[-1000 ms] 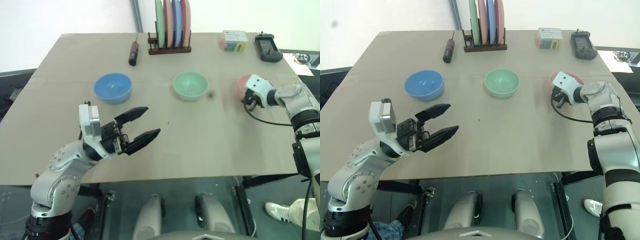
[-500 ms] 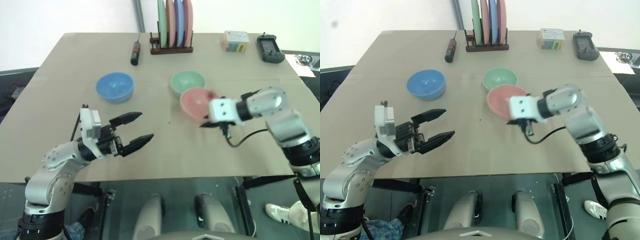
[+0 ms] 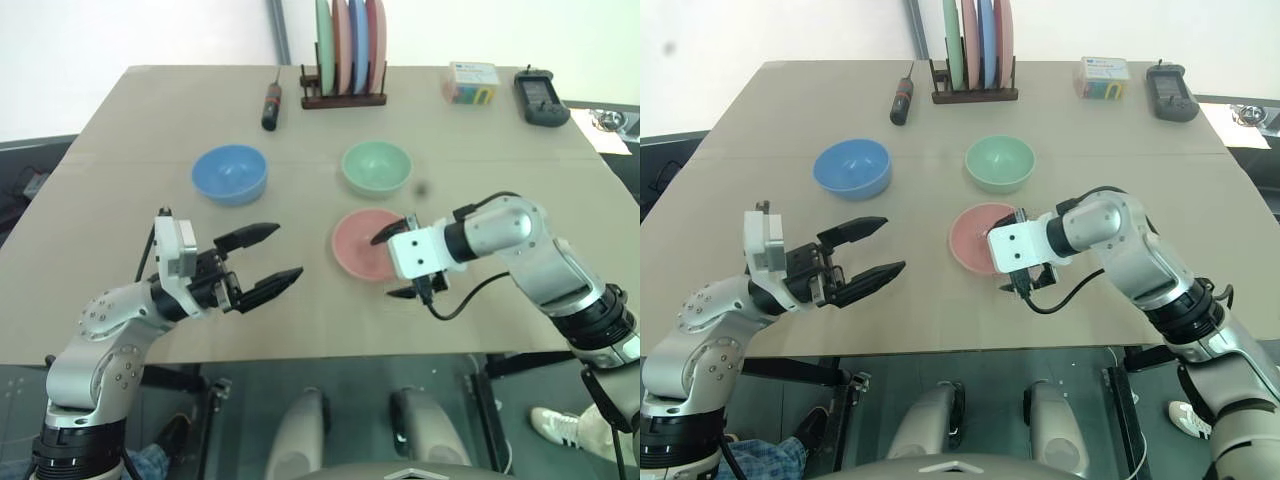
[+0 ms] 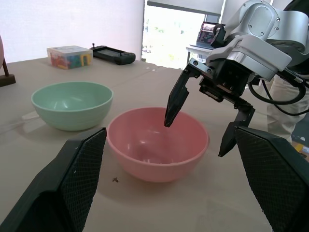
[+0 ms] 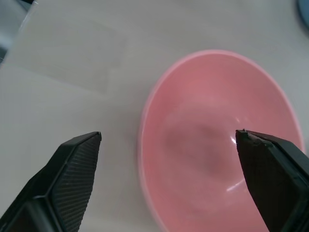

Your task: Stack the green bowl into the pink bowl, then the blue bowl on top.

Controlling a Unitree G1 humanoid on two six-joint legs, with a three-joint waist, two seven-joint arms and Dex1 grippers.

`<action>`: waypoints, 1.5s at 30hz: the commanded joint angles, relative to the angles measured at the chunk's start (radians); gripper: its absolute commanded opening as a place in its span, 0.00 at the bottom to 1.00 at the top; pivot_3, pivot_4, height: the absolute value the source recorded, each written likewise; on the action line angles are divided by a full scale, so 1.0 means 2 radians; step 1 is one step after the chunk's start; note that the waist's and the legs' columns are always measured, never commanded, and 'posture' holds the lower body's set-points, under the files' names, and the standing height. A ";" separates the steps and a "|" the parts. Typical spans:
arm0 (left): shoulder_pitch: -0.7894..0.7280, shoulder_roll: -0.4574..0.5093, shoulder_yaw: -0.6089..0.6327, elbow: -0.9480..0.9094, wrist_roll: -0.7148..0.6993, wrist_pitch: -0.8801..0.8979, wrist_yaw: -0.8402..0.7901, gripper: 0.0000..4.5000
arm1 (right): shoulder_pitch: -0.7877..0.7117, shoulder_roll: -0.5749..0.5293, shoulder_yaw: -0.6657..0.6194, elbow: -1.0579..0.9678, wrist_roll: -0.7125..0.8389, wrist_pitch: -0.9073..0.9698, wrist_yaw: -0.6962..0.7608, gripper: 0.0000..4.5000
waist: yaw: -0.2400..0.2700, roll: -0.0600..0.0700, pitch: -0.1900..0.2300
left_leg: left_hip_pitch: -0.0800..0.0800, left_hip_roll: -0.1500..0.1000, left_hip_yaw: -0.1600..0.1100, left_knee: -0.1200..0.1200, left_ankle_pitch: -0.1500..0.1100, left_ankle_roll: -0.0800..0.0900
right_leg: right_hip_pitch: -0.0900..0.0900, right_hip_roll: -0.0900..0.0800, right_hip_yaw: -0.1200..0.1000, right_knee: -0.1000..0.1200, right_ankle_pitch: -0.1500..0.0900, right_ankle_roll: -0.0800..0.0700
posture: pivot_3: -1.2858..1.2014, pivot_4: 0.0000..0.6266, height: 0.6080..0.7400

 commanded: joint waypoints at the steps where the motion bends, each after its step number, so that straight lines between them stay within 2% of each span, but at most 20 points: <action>1: 0.006 -0.001 0.024 -0.013 -0.003 -0.011 0.010 1.00 | -0.054 -0.003 -0.051 0.005 0.055 0.043 0.021 0.98 | -0.001 0.000 0.000 | 0.000 0.000 0.000 0.000 0.000 0.000 | 0.000 0.000 0.000 0.000 0.000 0.000 | 0.52 0.24 1.00; 6: 0.019 -0.014 0.052 -0.015 -0.002 -0.021 0.041 1.00 | -0.156 0.040 -0.064 0.159 0.061 0.033 -0.009 0.98 | -0.003 0.000 0.000 | 0.001 0.001 0.000 0.000 0.000 0.000 | 0.000 0.000 0.000 0.000 0.000 0.000 | 0.52 0.24 1.00; 13: 0.030 -0.023 0.077 -0.014 0.020 -0.042 0.079 1.00 | -0.250 0.138 -0.049 0.435 0.015 -0.063 -0.083 0.98 | -0.002 0.000 0.000 | 0.000 0.000 0.000 0.000 0.000 0.000 | -0.001 0.000 0.000 0.000 0.000 0.000 | 0.52 0.24 1.00; 17: 0.037 -0.027 0.092 -0.006 0.038 -0.062 0.099 1.00 | -0.294 0.184 -0.046 0.585 -0.018 -0.127 -0.136 0.98 | -0.002 0.000 0.000 | 0.000 0.000 0.001 -0.001 0.000 0.000 | -0.001 0.000 0.000 0.000 0.000 0.000 | 0.52 0.24 1.00; 19: 0.042 -0.030 0.100 -0.007 0.043 -0.068 0.109 1.00 | -0.313 0.212 -0.045 0.668 -0.037 -0.143 -0.190 0.98 | -0.003 0.000 0.000 | 0.000 0.000 0.001 -0.002 0.000 0.000 | -0.001 0.000 0.000 0.000 0.000 0.000 | 0.52 0.24 1.00; 22: 0.046 -0.031 0.105 -0.007 0.046 -0.074 0.113 1.00 | -0.328 0.234 -0.047 0.738 -0.058 -0.152 -0.243 0.98 | -0.004 0.000 0.000 | 0.000 0.000 0.001 -0.002 0.000 0.000 | -0.001 0.000 0.000 0.000 0.000 0.000 | 0.52 0.24 1.00; 26: 0.046 -0.032 0.106 -0.006 0.050 -0.082 0.118 1.00 | -0.334 0.246 -0.052 0.779 -0.078 -0.158 -0.282 0.98 | -0.003 0.000 0.000 | 0.000 0.000 0.001 -0.003 0.000 0.000 | -0.002 0.000 0.001 0.000 0.000 0.000 | 0.52 0.24 1.00; 27: 0.046 -0.033 0.106 -0.006 0.051 -0.084 0.118 1.00 | -0.334 0.248 -0.053 0.783 -0.081 -0.160 -0.286 0.87 | -0.003 0.000 0.000 | 0.000 0.000 0.001 -0.003 0.000 0.000 | -0.002 0.000 0.001 0.000 0.000 0.000 | 0.52 0.24 1.00; 37: 0.048 -0.029 0.103 -0.003 0.053 -0.088 0.116 1.00 | -0.338 0.255 -0.072 0.787 -0.093 -0.180 -0.279 0.02 | -0.005 0.000 0.000 | 0.000 0.000 0.001 -0.003 0.000 0.000 | -0.002 0.000 0.001 0.000 0.000 0.000 | 0.52 0.24 1.00; 41: 0.040 -0.028 0.097 0.002 0.053 -0.087 0.114 1.00 | -0.345 0.248 -0.065 0.778 -0.106 -0.210 -0.271 0.01 | -0.005 0.000 0.000 | 0.000 0.000 0.001 -0.003 0.000 0.000 | -0.002 0.000 0.001 0.000 0.000 0.000 | 0.52 0.24 1.00; 45: 0.032 -0.026 0.092 0.008 0.055 -0.085 0.107 1.00 | -0.354 0.224 -0.049 0.745 -0.121 -0.275 -0.222 0.01 | -0.004 0.000 0.000 | 0.000 0.000 0.001 -0.003 0.000 0.000 | -0.002 0.000 0.001 0.000 0.000 0.000 | 0.52 0.24 1.00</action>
